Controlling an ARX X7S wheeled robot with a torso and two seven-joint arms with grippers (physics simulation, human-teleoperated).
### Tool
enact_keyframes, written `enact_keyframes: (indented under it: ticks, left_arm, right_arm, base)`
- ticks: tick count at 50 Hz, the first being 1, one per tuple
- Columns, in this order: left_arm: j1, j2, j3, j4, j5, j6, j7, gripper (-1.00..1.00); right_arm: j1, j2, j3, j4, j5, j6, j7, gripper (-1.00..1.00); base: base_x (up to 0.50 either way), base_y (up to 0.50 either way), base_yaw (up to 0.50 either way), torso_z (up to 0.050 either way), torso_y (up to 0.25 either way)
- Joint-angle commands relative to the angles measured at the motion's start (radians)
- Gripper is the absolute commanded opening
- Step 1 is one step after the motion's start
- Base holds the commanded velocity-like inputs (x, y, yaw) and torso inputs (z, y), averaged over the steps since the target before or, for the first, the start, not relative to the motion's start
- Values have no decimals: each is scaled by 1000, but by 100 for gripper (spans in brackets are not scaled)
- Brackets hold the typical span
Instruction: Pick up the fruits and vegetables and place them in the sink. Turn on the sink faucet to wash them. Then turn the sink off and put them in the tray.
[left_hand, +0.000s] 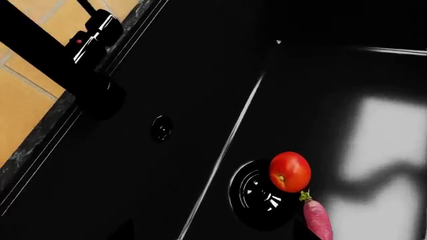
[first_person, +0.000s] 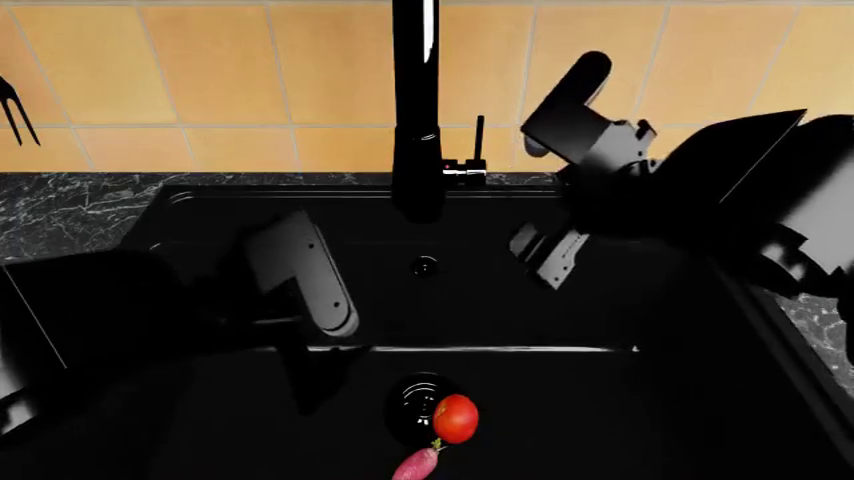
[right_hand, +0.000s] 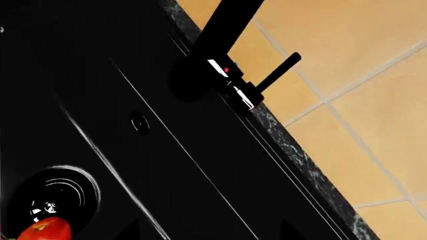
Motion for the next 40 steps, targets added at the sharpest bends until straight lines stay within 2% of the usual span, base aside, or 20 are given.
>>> enact_keyframes:
  ticks: [1,8,15,30,34,40]
  left_arm:
    - [-44,-40,-47,93,-59,-70,-66,100]
    - [-74,-45,-49,96,-68,-104,-64,100]
    - [-92,-36,-46,96,-68,-112,-54,100]
    - [-72,-21,-12,76,-27,-77,-32,100]
    - [-68,-19,-9,73,-22,-69,-29,100]
    - [-64,-14,-3,68,-14,-61,-26,100]
  right_arm:
    - [72,-34,50,77,-21,42,89,100]
    - [141,-78,21,135,-60,72,91,100]
    - [167,-157,1,272,-111,-15,43,100]
    - [214,-483,21,1020,-268,-443,-48,100]
    - [234,-583,35,1286,-295,-578,-90,100]
    - [202,-578,174,1289,-341,-599,-57,100]
  base:
    - [0,0,0,0,0]
    - [0,0,0,0,0]
    - [0,0,0,0,0]
    - [0,0,0,0,0]
    - [0,0,0,0,0]
    - [0,0,0,0,0]
